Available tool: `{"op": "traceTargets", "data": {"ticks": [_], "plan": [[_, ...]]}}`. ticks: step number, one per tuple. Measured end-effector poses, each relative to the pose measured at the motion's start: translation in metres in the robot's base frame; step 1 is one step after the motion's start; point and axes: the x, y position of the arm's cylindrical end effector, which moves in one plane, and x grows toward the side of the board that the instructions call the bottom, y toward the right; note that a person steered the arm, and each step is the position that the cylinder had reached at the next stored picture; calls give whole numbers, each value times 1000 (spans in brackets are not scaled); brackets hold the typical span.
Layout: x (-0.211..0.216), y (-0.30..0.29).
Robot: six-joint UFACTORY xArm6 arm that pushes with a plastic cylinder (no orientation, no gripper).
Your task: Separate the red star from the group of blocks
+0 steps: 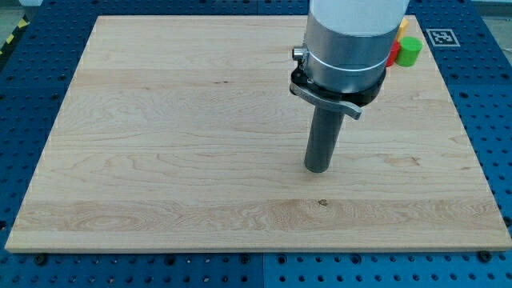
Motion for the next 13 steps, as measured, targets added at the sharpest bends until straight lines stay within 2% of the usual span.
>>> {"op": "traceTargets", "data": {"ticks": [3,4,5,6,7,8,10,11,13], "plan": [[1,1],[4,46],[3,140],[-24,222],[-85,255],[-147,255],[-182,263],[-216,263],[-216,246]]}}
